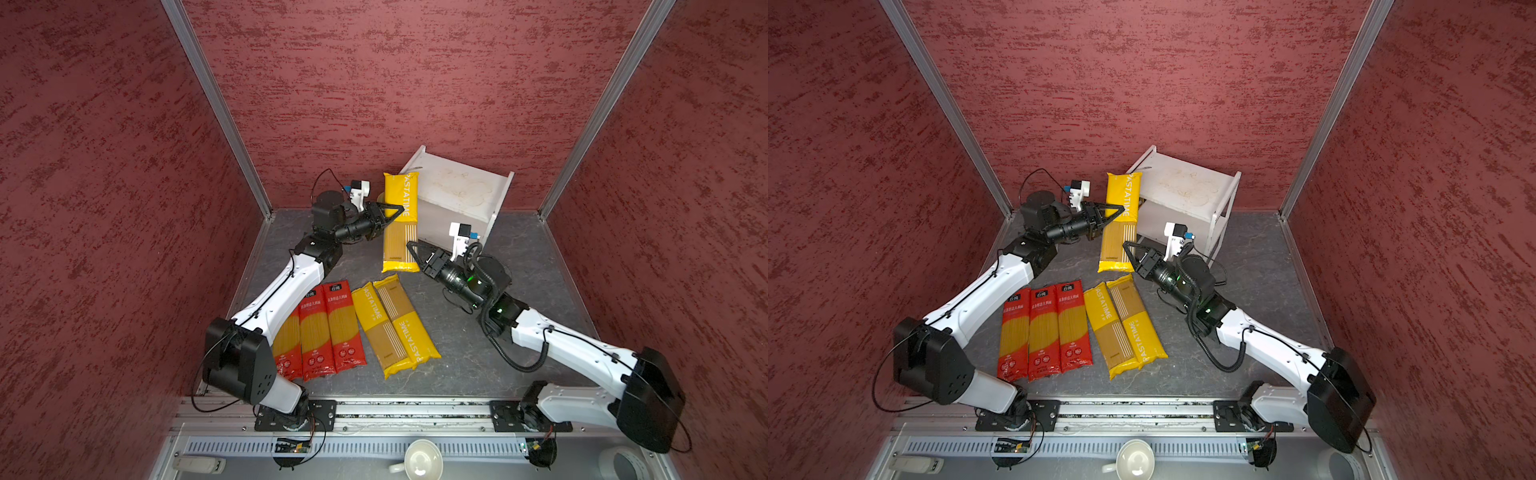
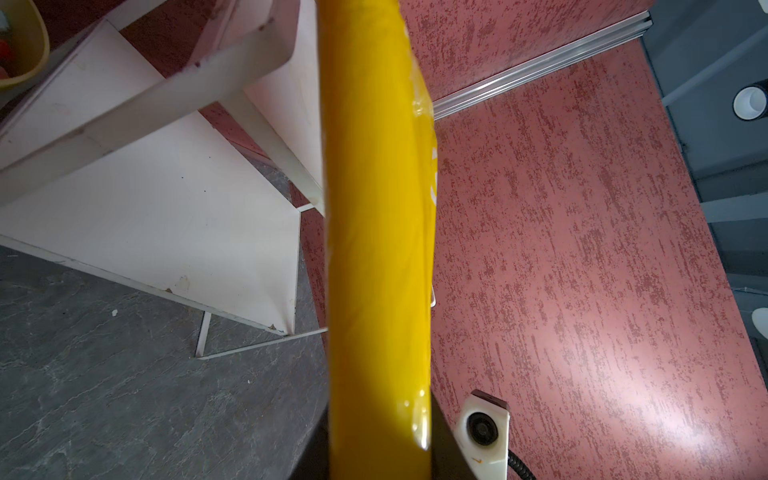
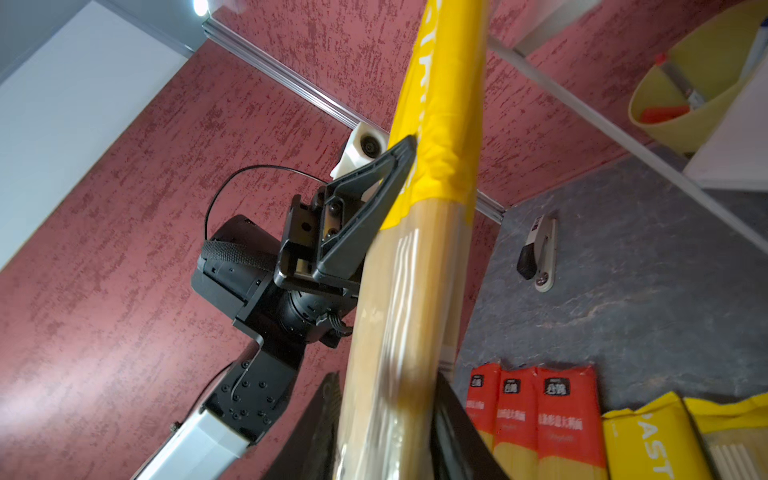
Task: Place and organize the pasta boxes and bags onto the shelf
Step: 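Carry the upright pack with both grippers toward the white shelf's top tier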
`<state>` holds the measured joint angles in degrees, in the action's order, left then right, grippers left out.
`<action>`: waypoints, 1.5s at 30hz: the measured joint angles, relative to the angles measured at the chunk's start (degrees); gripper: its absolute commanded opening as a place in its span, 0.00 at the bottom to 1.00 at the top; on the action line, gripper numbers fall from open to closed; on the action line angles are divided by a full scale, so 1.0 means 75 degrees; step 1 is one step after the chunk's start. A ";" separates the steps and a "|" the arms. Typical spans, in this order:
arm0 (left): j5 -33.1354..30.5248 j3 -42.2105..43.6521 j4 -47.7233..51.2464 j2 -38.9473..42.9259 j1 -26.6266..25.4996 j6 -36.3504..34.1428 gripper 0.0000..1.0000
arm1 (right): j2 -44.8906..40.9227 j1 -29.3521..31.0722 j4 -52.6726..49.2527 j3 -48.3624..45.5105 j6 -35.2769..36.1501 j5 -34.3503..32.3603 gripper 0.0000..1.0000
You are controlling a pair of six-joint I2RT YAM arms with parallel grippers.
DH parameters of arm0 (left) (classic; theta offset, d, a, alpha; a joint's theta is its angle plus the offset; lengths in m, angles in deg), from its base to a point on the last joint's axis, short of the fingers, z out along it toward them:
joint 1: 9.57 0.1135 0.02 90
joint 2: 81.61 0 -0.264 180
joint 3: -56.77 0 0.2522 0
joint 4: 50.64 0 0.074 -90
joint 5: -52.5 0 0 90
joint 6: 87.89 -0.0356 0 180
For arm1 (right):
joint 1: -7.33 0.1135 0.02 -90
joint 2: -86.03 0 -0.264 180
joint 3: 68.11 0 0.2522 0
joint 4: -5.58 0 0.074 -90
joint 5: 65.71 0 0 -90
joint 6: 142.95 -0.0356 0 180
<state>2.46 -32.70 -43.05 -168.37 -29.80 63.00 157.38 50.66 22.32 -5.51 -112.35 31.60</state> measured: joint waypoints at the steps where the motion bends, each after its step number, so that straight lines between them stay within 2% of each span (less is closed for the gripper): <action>1: 0.0012 -0.0105 0.0079 -0.0067 -0.0006 0.0017 0.00 | 0.0000 -0.0122 -0.0020 0.0026 0.0017 0.0163 0.54; 4: 0.0000 -0.0417 0.0280 -0.0233 -0.0050 0.0015 0.00 | 0.0023 -0.0493 -0.0146 0.0152 0.0050 0.0758 0.63; 9: -0.0006 -0.0959 0.0507 -0.0297 -0.0221 -0.0105 0.00 | 0.0338 -0.1116 -0.0495 0.0784 0.0181 0.2098 0.62; 12: 0.0023 -0.1329 0.0577 -0.0356 -0.0329 -0.0213 0.00 | 0.0402 -0.1271 -0.0522 0.0933 0.0248 0.2690 0.50; 15: 0.0079 -0.1705 0.0638 -0.0548 -0.0440 -0.0361 0.00 | 0.0408 -0.1309 -0.0420 0.0933 0.0224 0.3075 0.30; 17: 0.0157 -0.1848 0.0659 -0.0679 -0.0478 -0.0449 0.06 | 0.0408 -0.1346 -0.0347 0.0927 0.0070 0.3139 0.21; 21: 0.0187 -0.1988 0.0656 -0.0839 -0.0484 -0.0659 0.24 | 0.0487 -0.1472 -0.0003 0.0772 -0.0440 0.3159 0.13; 30: 0.0262 -0.2130 0.0533 -0.0918 -0.0466 -0.0431 0.66 | 0.0504 -0.1504 0.0548 0.0562 -0.0833 0.2792 0.05; 35: 0.0195 -0.1609 0.0382 -0.0629 -0.0391 -0.0364 0.73 | 0.0679 -0.1507 0.0641 0.0568 -0.1096 0.2276 0.05; 45: -0.0015 0.0006 0.0679 0.0662 -0.0420 -0.0656 0.74 | 0.1119 -0.1594 -0.0178 0.1378 -0.1306 0.1014 0.05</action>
<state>2.35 -32.65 -37.96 -163.41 -32.95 58.08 165.78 38.70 20.99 4.83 -122.14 39.21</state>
